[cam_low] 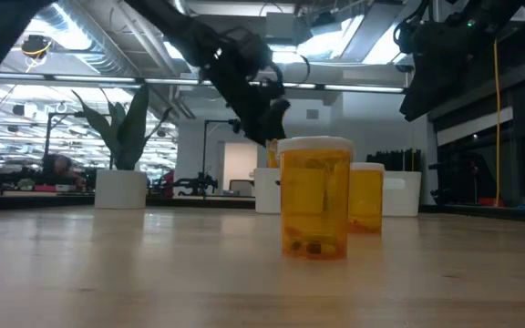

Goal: Pick and place medicine bottles into bin by pill shape (circle, oval)
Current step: Put the large orange pill bottle into the left white bin

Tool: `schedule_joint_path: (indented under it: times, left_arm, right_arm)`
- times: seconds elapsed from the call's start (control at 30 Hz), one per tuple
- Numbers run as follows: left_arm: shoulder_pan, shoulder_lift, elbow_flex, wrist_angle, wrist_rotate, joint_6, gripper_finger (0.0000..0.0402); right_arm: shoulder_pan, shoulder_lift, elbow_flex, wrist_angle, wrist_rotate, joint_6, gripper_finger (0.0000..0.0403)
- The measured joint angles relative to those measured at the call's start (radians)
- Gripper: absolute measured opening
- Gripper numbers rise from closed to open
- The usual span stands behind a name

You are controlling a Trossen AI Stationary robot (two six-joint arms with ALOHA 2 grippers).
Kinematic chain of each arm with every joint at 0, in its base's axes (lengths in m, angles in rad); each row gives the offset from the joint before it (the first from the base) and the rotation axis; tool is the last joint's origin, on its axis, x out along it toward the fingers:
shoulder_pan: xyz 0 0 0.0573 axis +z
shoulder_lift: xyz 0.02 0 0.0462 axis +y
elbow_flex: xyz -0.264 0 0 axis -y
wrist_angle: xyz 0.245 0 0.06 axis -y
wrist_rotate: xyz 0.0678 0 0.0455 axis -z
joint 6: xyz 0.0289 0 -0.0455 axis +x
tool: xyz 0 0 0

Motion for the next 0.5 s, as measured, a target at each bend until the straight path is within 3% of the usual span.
schedule_joint_path:
  times: [0.4, 0.5]
  left_arm:
    - [0.030, 0.158, 0.055, 0.010, 0.025, -0.005, 0.0181]
    - [0.030, 0.159, 0.065, 0.016, 0.022, -0.010, 0.0205]
  right_arm:
    - [0.000, 0.000, 0.000, -0.002, 0.000, 0.000, 0.0216]
    - [0.000, 0.000, 0.000, -0.002, 0.000, 0.000, 0.0216]
